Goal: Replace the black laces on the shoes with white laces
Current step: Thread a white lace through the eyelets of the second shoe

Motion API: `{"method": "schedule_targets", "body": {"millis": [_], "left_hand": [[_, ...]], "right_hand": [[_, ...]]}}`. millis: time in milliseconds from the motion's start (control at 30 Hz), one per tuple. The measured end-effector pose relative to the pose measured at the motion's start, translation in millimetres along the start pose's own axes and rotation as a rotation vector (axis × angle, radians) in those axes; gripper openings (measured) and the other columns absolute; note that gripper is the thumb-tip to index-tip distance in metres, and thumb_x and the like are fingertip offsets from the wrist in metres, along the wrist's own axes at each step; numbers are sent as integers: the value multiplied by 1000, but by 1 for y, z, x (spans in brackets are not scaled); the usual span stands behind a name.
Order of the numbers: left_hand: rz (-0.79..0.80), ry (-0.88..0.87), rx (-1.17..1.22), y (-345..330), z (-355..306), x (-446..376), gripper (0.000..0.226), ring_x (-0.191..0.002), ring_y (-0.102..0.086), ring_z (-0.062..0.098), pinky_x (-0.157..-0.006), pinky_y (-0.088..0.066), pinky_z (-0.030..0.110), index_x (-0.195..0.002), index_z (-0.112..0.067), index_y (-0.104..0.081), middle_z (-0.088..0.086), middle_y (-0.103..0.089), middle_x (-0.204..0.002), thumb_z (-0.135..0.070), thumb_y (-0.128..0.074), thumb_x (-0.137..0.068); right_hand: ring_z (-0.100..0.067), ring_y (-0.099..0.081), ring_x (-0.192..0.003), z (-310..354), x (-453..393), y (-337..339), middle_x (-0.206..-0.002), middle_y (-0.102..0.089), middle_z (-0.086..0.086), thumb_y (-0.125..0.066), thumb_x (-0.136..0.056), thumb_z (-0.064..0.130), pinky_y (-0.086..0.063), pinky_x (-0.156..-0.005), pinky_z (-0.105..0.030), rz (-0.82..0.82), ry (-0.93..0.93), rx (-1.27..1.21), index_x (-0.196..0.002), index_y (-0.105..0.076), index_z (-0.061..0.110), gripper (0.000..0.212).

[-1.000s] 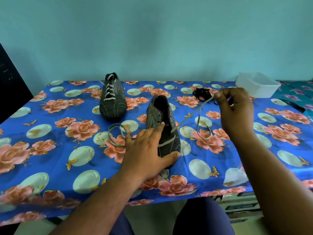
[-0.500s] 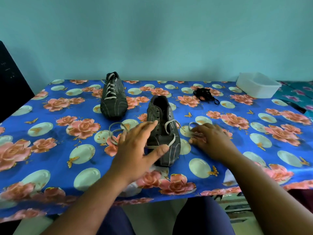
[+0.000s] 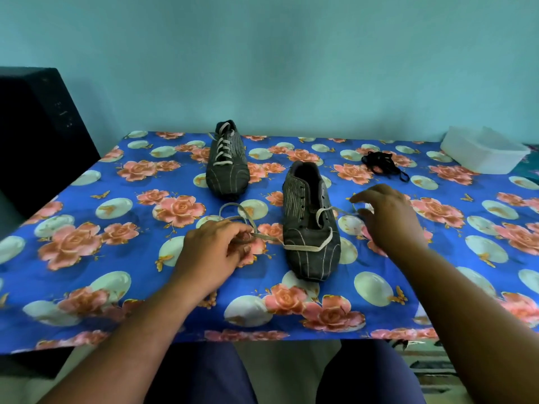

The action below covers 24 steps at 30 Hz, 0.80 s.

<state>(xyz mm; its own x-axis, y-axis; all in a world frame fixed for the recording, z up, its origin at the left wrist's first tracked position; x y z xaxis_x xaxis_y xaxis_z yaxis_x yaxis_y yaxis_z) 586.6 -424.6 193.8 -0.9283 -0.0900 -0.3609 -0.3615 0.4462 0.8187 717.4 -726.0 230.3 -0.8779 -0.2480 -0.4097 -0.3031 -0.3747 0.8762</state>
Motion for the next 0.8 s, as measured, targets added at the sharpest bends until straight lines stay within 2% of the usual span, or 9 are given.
{"method": "schedule_targets", "body": {"millis": [67,200,300,367,467,533,667,733,800], "left_hand": [[-33,-1,-3,6,4,1,32,-103,-64,20,-85,-52,47,-113,-34,-72,-12,-71,-107,-29,-78,-82],[4,14,-67,16,21,3,28,-99,-62,19,-80,-50,46,-103,-39,-77,-15,-69,-100,-55,-63,-85],[38,0,-43,20,30,5,10,-100,-62,17,-82,-50,47,-94,-39,-77,-17,-66,-98,-46,-73,-89],[54,-38,-29,21,31,8,11,-97,-62,15,-82,-50,47,-93,-38,-74,-19,-66,-96,-47,-69,-90],[44,-4,243,25,35,11,13,-91,-66,4,-81,-53,42,-98,-30,-72,-18,-71,-90,-40,-64,-95],[15,-6,294,31,37,13,10,-90,-64,1,-82,-53,40,-96,-30,-73,-20,-70,-91,-38,-68,-94],[62,-58,22,37,49,16,57,-87,-58,8,-79,-47,46,-74,-29,-70,-12,-64,-79,-80,-47,-85],[50,-19,47,42,57,15,64,-81,-60,11,-75,-48,46,-74,-26,-72,-8,-64,-76,-81,-44,-86],[35,87,234,47,60,13,52,-71,-63,15,-67,-51,41,-75,-24,-71,-4,-65,-71,-70,-54,-91]], "right_hand": [[-31,-64,-100,22,2,3,-115,-65,-6,-68,-92,5,-52,-81,-41,-58,51,-124,-107,-76,21,23],[-23,-64,-87,59,8,6,-107,-66,1,-65,-94,10,-50,-70,-36,-63,143,-256,-104,-75,25,21],[-21,-64,-85,80,12,7,-101,-65,6,-67,-92,13,-51,-71,-37,-63,213,-310,-104,-74,27,20],[-20,-62,-85,96,17,13,-97,-66,5,-69,-92,14,-50,-71,-37,-118,286,-313,-103,-75,24,16],[-23,-62,-91,128,26,15,-98,-69,7,-63,-95,31,-48,-75,-40,-106,374,-304,-104,-74,27,15],[-22,-60,-95,148,32,10,-96,-69,12,-50,-95,48,-42,-78,-38,-41,412,-212,-101,-75,35,28],[-21,-50,-108,175,46,-22,-98,-65,12,-26,-90,70,-26,-89,-43,198,460,226,-103,-74,38,59],[-22,-53,-102,181,52,-32,-89,-64,10,-39,-88,71,-24,-90,-45,232,489,333,-92,-77,34,52],[-20,-55,-93,187,55,-34,-78,-61,11,-55,-87,67,-25,-87,-43,215,506,368,-79,-76,33,40]]}}
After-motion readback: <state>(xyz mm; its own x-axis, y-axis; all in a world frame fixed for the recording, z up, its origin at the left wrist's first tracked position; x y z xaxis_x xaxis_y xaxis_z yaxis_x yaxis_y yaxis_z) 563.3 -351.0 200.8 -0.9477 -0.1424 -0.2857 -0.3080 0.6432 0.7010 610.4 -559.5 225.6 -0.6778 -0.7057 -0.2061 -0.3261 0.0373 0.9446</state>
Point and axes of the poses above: each hand's wrist, its own x-axis away from the middle knuckle, its own y-axis out of the back of the hand, z = x × y, the point moved 6 cm from there along -x, towards the middle knuckle
